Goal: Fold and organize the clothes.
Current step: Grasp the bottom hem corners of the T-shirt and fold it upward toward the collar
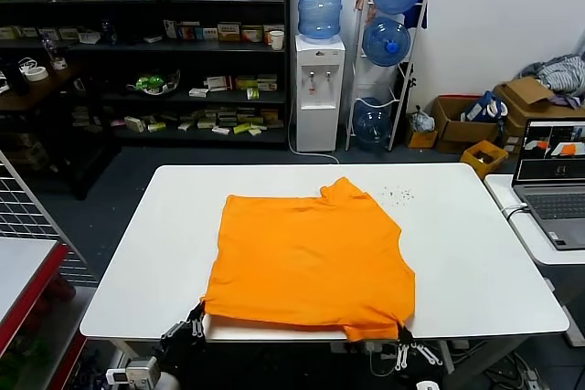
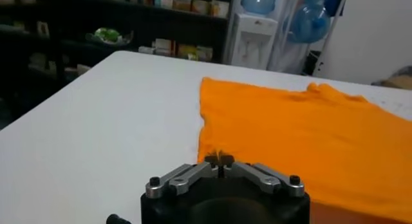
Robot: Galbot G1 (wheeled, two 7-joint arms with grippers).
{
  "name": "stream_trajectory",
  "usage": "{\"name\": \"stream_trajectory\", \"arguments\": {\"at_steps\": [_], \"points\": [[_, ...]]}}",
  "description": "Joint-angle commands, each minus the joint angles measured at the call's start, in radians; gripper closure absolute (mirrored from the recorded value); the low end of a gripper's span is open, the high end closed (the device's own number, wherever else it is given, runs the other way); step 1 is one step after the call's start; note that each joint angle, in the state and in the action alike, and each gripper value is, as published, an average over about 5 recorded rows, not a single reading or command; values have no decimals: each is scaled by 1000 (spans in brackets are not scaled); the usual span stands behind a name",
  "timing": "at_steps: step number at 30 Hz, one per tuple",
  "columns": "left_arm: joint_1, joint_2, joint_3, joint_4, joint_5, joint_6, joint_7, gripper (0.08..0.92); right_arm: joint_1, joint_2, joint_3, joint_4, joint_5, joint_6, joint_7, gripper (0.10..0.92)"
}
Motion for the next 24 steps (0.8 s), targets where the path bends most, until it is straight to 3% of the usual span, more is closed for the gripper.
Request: {"name": "stream_trajectory", "arguments": {"at_steps": [1,10,24], "points": [[-281,0,41,138,-31,-65,-5,902,214,-79,-5,-48,143,-31,42,901],[-452,-1,115,298,-29,-14,-41,902,442,-144,-66,-180,293,-137,76,901],[-537,-10,174,416,-17,45,-61,901,651,-174,-191,-345,384,-182,81,901]]}}
